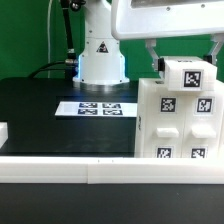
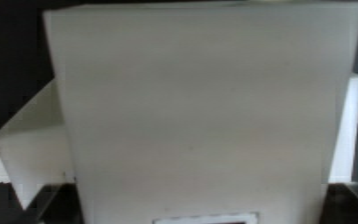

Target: Assemble cabinet

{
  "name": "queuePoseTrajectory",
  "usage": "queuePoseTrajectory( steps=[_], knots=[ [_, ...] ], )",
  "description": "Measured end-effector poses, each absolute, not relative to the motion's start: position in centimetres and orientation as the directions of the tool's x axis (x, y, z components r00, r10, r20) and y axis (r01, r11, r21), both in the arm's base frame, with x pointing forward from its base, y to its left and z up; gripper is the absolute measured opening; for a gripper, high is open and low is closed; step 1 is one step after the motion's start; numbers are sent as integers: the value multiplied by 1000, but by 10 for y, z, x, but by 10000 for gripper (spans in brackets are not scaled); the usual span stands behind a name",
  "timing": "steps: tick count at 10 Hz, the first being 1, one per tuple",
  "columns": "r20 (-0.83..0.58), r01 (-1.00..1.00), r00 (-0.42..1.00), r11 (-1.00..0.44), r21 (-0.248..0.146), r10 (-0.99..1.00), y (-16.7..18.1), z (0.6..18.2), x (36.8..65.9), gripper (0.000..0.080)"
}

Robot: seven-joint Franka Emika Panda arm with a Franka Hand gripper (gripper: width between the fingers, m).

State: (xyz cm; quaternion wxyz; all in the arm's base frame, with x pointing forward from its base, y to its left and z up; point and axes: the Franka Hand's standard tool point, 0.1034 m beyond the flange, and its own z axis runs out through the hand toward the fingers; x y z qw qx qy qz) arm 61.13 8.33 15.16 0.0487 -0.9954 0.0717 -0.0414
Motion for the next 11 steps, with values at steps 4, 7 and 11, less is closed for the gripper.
queuePoseTrajectory(
  steps=[4,7,11],
  knots=[
    [48,-383,919,-916,-123,-391,85,152,612,560],
    [22,-616,780,-774,-145,-625,87,151,611,560],
    [-59,-902,413,-400,-161,-909,92,151,610,560]
  ],
)
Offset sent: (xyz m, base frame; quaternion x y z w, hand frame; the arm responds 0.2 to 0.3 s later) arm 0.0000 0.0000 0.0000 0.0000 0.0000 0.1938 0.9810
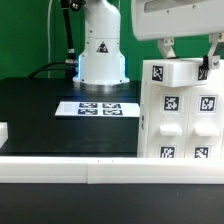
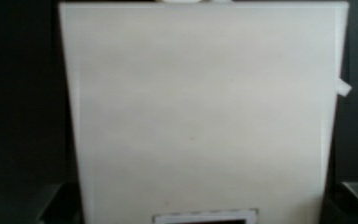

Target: Assemble cabinet

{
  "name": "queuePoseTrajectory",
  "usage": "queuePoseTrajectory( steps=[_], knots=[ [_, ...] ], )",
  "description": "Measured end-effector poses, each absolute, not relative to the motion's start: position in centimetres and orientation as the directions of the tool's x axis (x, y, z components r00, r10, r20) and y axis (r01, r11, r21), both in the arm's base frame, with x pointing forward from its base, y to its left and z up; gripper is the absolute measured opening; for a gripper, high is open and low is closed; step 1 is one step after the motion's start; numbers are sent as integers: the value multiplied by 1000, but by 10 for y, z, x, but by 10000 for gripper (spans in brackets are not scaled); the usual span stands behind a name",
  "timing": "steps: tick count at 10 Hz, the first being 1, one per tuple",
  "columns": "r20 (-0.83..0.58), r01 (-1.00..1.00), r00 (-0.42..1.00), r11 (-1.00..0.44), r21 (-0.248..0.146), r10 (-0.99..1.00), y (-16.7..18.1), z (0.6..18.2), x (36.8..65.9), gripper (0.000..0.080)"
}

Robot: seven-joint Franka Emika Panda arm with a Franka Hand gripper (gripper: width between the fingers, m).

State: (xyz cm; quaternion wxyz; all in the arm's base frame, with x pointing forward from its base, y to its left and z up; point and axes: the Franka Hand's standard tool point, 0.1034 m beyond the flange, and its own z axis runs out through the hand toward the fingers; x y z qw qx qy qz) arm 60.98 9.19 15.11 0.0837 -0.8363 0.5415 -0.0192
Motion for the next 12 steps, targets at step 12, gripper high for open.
queuePoseTrajectory(
  steps=[12],
  knots=[
    [-180,-947,-276,300,-117,-944,92,151,611,560]
  ],
)
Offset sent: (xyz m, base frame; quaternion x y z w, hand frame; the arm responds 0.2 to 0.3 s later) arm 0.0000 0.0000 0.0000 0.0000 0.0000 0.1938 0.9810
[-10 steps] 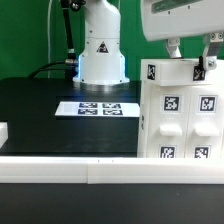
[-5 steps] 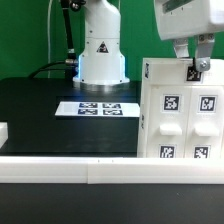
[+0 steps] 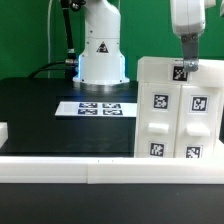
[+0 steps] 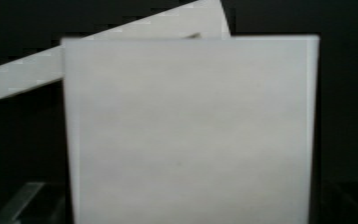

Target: Assemble cabinet

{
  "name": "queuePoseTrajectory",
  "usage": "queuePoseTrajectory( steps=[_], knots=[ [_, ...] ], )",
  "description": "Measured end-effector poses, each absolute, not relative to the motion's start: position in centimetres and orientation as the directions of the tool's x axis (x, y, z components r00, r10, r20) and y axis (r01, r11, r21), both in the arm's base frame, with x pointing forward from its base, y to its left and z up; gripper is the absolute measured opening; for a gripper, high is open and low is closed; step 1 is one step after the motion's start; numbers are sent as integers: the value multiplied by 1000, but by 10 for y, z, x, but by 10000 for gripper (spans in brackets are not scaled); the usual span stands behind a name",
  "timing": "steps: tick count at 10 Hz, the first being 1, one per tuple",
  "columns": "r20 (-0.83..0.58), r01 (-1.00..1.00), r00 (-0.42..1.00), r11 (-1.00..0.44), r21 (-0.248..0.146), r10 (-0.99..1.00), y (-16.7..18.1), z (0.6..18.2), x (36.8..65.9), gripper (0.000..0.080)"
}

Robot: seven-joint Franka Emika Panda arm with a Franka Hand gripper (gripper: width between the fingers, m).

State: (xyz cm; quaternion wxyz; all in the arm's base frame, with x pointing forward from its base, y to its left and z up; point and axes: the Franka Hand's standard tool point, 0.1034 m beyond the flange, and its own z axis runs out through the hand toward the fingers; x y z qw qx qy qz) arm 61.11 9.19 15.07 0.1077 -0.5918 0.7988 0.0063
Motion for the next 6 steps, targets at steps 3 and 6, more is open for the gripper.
queuePoseTrajectory(
  steps=[3,6],
  knots=[
    [-182,-950,-265,289,-118,-947,93,150,611,787],
    [-181,-954,-252,275,-120,-951,94,150,611,797]
  ],
)
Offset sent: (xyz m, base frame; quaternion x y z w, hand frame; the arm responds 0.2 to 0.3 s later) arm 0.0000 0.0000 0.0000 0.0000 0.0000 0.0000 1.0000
